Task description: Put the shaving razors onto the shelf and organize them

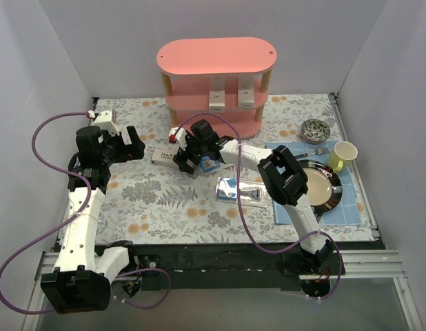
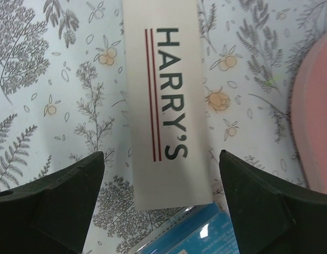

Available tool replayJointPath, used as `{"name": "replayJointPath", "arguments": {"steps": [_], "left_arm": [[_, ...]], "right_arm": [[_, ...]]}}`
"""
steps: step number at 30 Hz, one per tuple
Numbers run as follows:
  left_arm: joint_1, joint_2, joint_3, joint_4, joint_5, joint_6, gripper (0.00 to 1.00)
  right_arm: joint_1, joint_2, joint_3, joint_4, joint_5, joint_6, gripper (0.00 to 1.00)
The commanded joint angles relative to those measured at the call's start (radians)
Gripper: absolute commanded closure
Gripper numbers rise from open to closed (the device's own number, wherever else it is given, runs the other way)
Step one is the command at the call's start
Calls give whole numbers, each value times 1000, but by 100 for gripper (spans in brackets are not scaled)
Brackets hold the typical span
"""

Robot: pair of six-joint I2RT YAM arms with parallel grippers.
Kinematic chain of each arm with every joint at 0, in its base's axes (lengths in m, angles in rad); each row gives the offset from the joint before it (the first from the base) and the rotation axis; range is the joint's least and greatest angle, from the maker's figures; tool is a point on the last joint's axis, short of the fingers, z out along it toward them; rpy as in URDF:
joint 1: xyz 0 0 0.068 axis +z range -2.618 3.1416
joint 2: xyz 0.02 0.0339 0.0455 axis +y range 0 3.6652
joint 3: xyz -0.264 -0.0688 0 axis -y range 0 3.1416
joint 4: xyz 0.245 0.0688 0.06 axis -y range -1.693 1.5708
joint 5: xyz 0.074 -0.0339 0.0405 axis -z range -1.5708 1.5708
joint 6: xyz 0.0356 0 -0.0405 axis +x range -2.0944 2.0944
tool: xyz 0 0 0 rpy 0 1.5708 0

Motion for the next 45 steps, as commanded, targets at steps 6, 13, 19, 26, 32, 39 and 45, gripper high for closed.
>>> {"name": "replayJointPath", "arguments": {"steps": [6, 13, 19, 26, 32, 39, 45], "left_arm": [[13, 8, 14, -11, 96, -16, 2], [16, 8, -13, 3, 144, -33, 2], [18, -21, -51, 5, 190, -13, 2], [18, -13, -77, -41, 329, 145, 2], [18, -108, -108, -110, 521, 756, 2], [18, -27, -42, -248, 609, 1257, 2], [16, 75, -8, -264, 730, 1464, 2]], "right_arm": [[16, -4, -3, -98, -65, -52, 15], [40, -5, -23, -112, -22, -90, 31], [39, -65, -39, -125, -108, -27, 48], [-47, -195, -105, -118, -466, 298, 61], [-121, -266, -144, -191, -718, 389, 62], [-175, -262, -99, -451, -936, 278, 62], [-202, -289, -183, -224, -1066, 569, 63]]}}
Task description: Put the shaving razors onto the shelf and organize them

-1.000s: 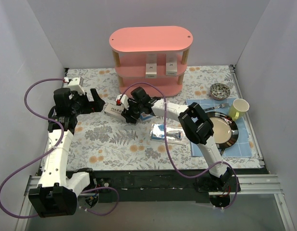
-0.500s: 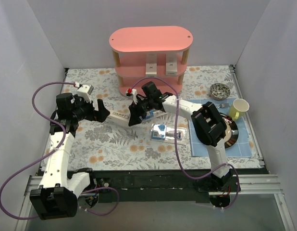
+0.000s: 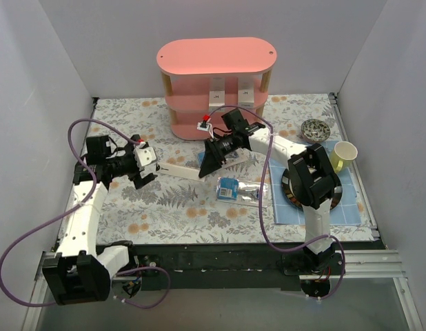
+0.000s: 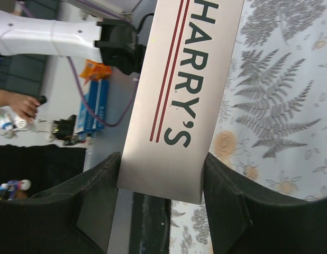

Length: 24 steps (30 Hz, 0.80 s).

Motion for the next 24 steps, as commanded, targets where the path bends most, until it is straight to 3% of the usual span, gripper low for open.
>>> {"name": "replayJointPath", "arguments": {"steps": [1, 9, 14, 20, 24], "left_arm": [[4, 41, 67, -53, 123, 253, 2], [-25, 162, 173, -174, 217, 308, 2], [-158, 153, 138, -189, 163, 318, 2], [-273, 154, 114, -107, 102, 215, 2], [-286, 202, 166, -124, 80, 147, 22]], "right_arm": [[-21, -63, -58, 185, -196, 247, 64], [-33, -85, -79, 258, -216, 311, 64], [-33, -100, -87, 266, -207, 316, 63], [-33, -114, -96, 272, -203, 315, 63], [-35, -121, -98, 215, -186, 246, 62]]}}
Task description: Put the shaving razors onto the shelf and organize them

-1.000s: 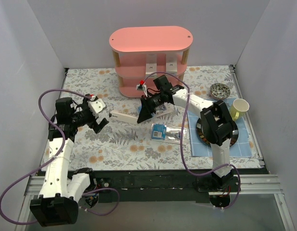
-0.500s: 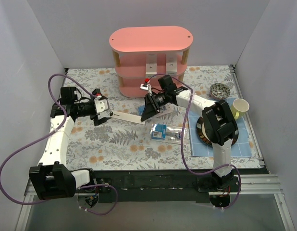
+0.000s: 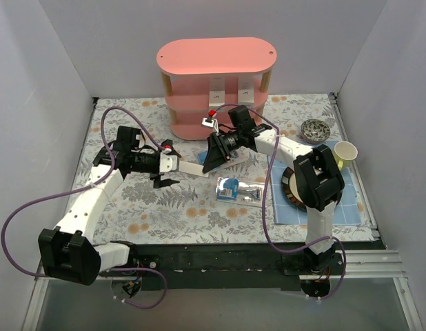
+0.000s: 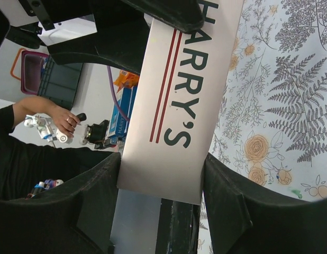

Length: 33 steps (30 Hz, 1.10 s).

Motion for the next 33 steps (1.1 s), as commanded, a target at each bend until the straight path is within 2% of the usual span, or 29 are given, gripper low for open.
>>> {"name": "replayJointPath", "arguments": {"steps": [1, 2, 4, 5, 10, 11, 13, 14, 19, 22, 29, 33], "left_arm": [[-8, 44, 64, -19, -29, -70, 27], [-8, 82, 79, -46, -29, -70, 35], [-9, 123, 131, -123, -29, -78, 45], [-9, 158, 148, -149, -26, -90, 53], [-11, 234, 191, -255, 10, -124, 73], [-11, 243, 190, -266, 17, -125, 75], [-14, 277, 189, -312, 26, -122, 76], [-17, 291, 194, -335, 37, -116, 76], [-18, 424, 209, -543, 61, -61, 76], [-18, 472, 191, -545, 49, -121, 77], [-18, 611, 191, -543, 24, -136, 76], [-18, 689, 202, -543, 20, -148, 68]], "right_arm": [[3, -68, -5, -31, -19, -70, 62], [3, -70, -9, -38, -14, -84, 62], [1, -74, -14, -58, -7, -109, 61], [1, -74, -14, -74, -2, -121, 58], [1, -82, 5, -192, 67, -257, 46], [3, -87, 3, -202, 81, -276, 38], [-2, -102, 5, -248, 117, -317, 10], [-10, -111, 6, -265, 127, -360, 1], [-59, -182, -18, -342, 212, -481, 1], [-76, -220, -38, -382, 251, -553, 1], [-76, -268, -87, -370, 323, -599, 1], [-73, -292, -106, -362, 467, -658, 1]]}}
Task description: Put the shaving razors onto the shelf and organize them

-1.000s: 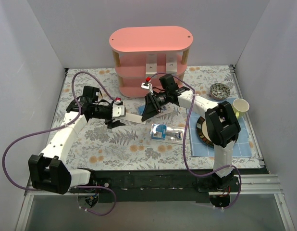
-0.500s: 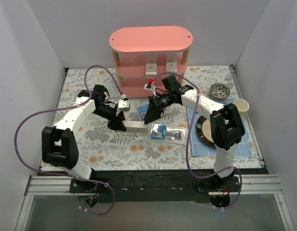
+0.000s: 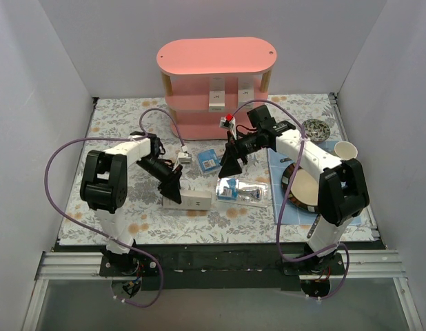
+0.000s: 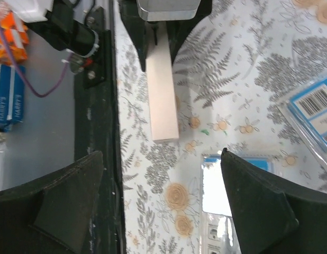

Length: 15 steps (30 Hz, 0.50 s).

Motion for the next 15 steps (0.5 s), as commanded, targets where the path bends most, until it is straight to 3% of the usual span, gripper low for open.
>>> {"name": "replayJointPath", "arguments": {"steps": [1, 3, 9, 15], "left_arm": [[0, 49, 26, -56, 12, -14, 64], [0, 76, 27, -56, 8, -2, 52], [4, 70, 26, 37, -12, -38, 29], [14, 44, 21, 173, -39, -114, 27]], "right_arm": [[4, -68, -18, 9, 153, -88, 1], [6, -77, -36, 32, 205, -87, 1], [16, -165, -157, 229, 299, -33, 1], [38, -188, -199, 261, 336, -1, 1]]}}
